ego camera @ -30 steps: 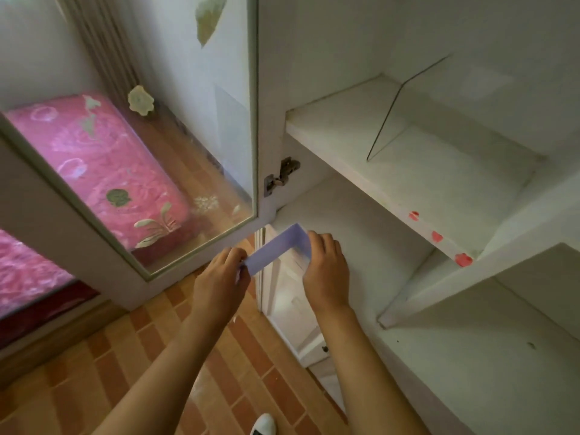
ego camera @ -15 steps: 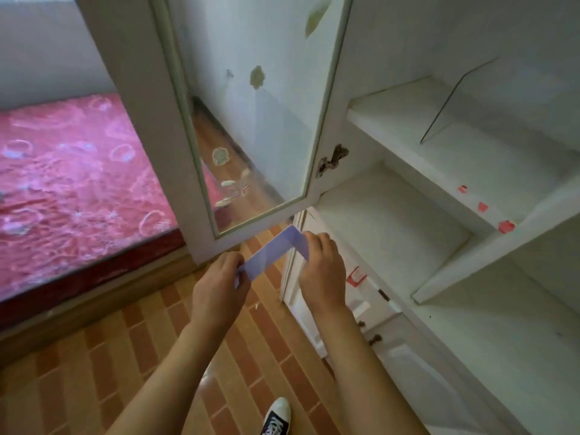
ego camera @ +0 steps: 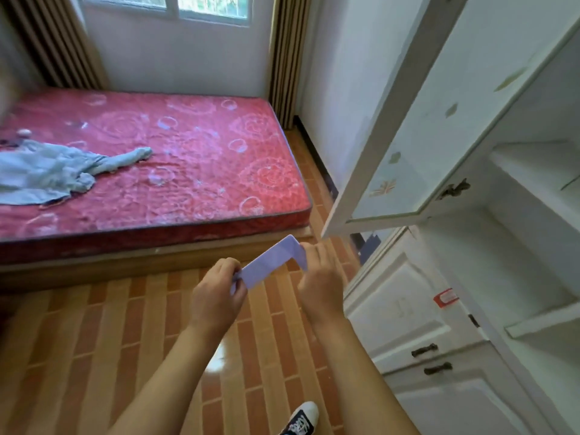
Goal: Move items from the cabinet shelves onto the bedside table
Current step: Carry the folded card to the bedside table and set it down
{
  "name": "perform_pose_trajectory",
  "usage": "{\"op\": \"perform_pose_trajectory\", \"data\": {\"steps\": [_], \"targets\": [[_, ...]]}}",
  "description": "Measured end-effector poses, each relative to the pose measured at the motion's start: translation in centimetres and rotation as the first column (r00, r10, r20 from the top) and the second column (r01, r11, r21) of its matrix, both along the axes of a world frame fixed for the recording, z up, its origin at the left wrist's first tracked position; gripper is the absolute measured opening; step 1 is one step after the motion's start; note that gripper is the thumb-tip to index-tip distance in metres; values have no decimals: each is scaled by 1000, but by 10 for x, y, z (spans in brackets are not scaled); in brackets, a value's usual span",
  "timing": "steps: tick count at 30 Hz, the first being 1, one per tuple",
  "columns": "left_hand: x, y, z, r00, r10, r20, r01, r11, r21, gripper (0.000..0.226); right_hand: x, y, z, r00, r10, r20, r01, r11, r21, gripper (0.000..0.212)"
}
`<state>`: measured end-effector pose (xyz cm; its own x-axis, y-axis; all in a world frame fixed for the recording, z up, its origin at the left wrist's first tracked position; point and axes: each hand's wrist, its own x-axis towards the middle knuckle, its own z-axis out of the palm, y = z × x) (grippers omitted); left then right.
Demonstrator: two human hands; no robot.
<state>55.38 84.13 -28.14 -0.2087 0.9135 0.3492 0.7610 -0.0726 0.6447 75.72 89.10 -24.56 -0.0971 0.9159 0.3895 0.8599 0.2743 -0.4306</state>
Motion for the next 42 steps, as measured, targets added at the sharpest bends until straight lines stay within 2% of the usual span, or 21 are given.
{"op": "perform_pose_trajectory", "data": {"steps": [4,8,10,17,22,31,42], "targets": [[-65,-36,13,995,102,-15,-101,993,53,16,-65,-22,9,994,106,-6,-106,994,-1,58],[-129,-79,19,978,208,-18,-207,978,34,29,-132,-36,8,973,232,-15,-232,973,4,62],[-159,-103,24,963,270,-3,-270,962,31,29,-168,-45,10,950,311,-29,-311,950,12,63],[-241,-172,30,866,500,7,-499,865,55,27,-275,-72,24,858,513,-35,-513,858,3,55],[-286,-201,18,800,600,5,-599,799,46,25,-333,-76,24,776,630,-13,-630,776,-10,49],[-367,-216,13,630,775,-40,-776,630,-11,19,-463,-48,5,585,810,-18,-809,583,-75,46],[-442,-173,35,461,879,-125,-888,458,-53,12,-592,15,2,409,908,-90,-912,404,-73,45]]}}
